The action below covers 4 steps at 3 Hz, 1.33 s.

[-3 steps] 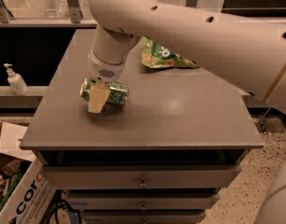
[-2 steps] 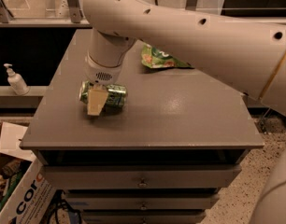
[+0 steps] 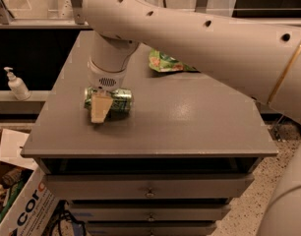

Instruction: Knock green can over

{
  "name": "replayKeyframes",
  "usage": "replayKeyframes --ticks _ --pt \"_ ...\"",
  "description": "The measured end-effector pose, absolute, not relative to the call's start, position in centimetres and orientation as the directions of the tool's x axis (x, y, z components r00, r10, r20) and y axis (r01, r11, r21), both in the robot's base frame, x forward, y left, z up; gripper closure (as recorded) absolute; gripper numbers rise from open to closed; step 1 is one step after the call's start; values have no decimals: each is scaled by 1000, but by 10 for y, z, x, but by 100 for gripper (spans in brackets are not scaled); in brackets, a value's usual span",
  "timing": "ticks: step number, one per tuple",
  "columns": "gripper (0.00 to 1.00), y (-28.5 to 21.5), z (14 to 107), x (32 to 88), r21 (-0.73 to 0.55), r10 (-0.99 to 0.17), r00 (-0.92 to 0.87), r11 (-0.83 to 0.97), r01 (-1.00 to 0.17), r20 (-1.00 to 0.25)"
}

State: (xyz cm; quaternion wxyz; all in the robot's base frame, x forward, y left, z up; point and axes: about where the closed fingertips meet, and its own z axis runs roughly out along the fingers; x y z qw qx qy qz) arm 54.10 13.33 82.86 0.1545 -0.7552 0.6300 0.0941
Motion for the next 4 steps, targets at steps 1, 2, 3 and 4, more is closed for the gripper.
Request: replayKeyframes --ticks 1,2,3,4 --pt "0 135 828 540 -113 -921 190 -161 -981 -339" --pt "0 136 827 539 -110 -920 189 -161 -981 -343" --pt "0 134 828 540 -96 -887 140 -108 -989 -441" --pt "0 127 818 540 -76 -794 68 -28 -997 -604"
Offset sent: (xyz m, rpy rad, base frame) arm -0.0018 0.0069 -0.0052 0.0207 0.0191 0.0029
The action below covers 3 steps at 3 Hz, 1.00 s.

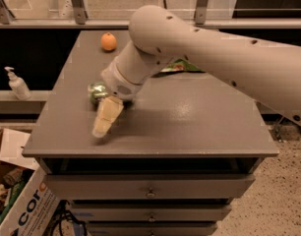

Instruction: Knock green can over

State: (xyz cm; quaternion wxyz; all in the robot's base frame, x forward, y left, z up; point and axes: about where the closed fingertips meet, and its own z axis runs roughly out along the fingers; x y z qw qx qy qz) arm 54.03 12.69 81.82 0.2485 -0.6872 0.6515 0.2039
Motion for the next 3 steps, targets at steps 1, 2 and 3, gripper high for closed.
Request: replayKeyframes --ticks 1,2,3 --pt "0 127 824 540 -76 -794 68 -27 -997 -604" --pt "0 127 825 540 -76 -794 68 -28 -997 -604" --pt "0 119 837 546 -92 -727 35 39 -995 -686"
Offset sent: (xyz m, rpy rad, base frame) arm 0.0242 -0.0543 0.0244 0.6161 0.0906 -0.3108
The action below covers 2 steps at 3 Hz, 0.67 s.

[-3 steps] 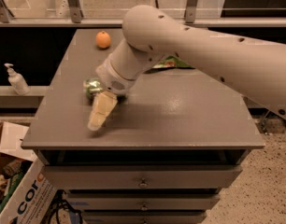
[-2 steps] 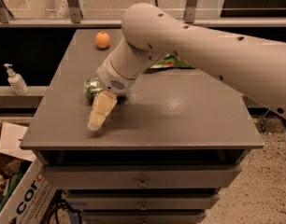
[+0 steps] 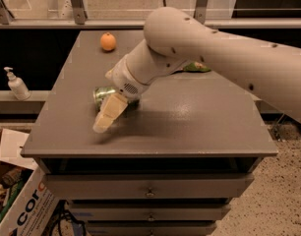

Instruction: Knock green can over

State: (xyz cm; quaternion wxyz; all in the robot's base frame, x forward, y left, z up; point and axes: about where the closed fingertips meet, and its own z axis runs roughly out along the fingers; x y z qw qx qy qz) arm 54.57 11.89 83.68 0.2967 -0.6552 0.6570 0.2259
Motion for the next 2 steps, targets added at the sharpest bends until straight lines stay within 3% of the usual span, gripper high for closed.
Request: replayKeyframes --ticks 1,2 --pt "0 103 879 561 -154 -596 35 151 -977 -802" --pt "0 97 885 561 -153 -578 27 171 -973 -815"
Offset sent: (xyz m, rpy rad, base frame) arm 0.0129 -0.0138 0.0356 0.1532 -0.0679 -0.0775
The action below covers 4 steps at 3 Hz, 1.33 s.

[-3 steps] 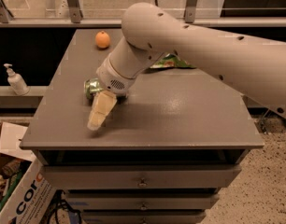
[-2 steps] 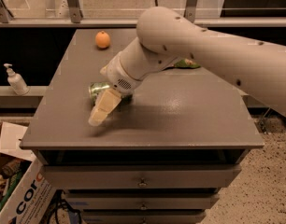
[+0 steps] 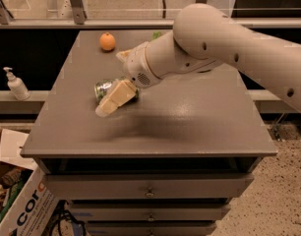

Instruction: Knock green can over

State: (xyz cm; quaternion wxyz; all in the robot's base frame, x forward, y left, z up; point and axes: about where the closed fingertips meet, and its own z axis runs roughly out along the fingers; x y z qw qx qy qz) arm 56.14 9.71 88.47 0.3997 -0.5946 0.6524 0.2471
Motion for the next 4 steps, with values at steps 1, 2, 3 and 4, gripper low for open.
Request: replayKeyframes --ticks 1,2,3,4 --pt "0 98 884 561 -154 -580 29 167 -974 -814" --pt "0 88 879 559 -137 -555 5 197 -971 -832" --pt "0 70 876 557 -115 -505 -29 251 -961 -863" --pt "0 53 873 556 -96 -465 -55 296 -950 -883"
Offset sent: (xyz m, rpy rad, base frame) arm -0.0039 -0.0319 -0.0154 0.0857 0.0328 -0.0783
